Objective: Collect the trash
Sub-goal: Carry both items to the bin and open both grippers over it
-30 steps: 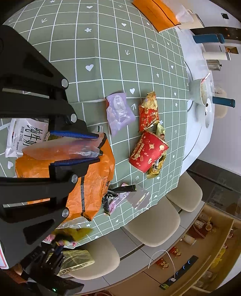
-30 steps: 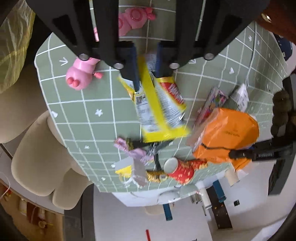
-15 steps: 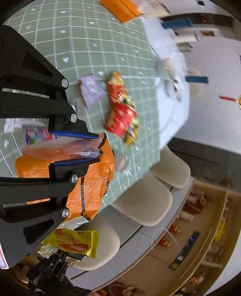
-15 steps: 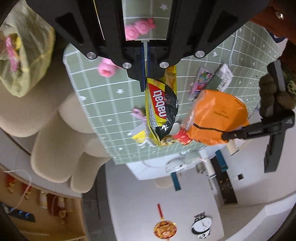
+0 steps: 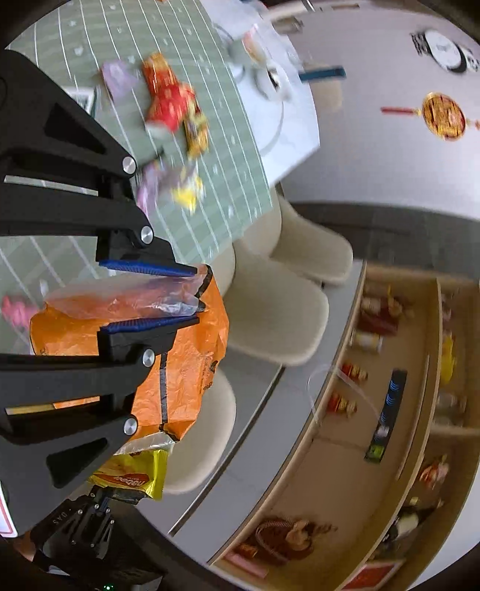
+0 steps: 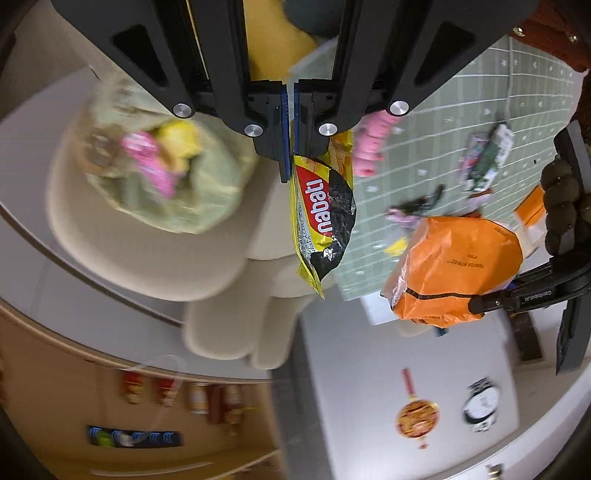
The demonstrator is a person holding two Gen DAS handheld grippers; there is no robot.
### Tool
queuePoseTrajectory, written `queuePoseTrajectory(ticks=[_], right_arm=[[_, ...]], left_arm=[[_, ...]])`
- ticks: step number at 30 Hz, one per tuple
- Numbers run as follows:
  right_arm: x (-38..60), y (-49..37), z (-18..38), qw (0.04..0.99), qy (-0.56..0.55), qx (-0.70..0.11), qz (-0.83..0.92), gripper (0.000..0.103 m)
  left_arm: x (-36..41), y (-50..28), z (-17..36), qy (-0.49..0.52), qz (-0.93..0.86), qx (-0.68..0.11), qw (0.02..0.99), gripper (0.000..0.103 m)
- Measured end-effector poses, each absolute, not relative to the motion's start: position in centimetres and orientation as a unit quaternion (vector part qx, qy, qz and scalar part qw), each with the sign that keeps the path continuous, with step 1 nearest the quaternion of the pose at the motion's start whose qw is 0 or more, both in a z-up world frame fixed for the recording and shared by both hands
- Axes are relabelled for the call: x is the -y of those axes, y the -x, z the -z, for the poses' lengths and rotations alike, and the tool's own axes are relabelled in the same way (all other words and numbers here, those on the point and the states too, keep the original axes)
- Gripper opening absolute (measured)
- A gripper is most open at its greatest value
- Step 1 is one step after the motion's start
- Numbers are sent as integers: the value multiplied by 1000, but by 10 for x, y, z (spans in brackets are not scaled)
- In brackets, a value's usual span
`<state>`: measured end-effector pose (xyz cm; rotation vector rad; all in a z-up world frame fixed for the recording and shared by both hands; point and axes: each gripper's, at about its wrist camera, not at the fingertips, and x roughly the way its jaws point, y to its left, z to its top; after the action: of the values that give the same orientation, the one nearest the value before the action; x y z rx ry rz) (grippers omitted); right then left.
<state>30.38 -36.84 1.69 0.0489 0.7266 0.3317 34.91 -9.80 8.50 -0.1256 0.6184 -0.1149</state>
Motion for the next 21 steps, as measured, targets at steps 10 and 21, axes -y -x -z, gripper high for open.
queuePoseTrajectory(ticks=[10, 21], right_arm=[[455, -286, -7, 923, -71, -374, -47, 4], [493, -286, 7, 916, -107, -387, 16, 4]], left_arm=[[207, -395, -55, 42, 147, -335, 930, 20], [282, -441, -13, 33, 208, -384, 899, 20]])
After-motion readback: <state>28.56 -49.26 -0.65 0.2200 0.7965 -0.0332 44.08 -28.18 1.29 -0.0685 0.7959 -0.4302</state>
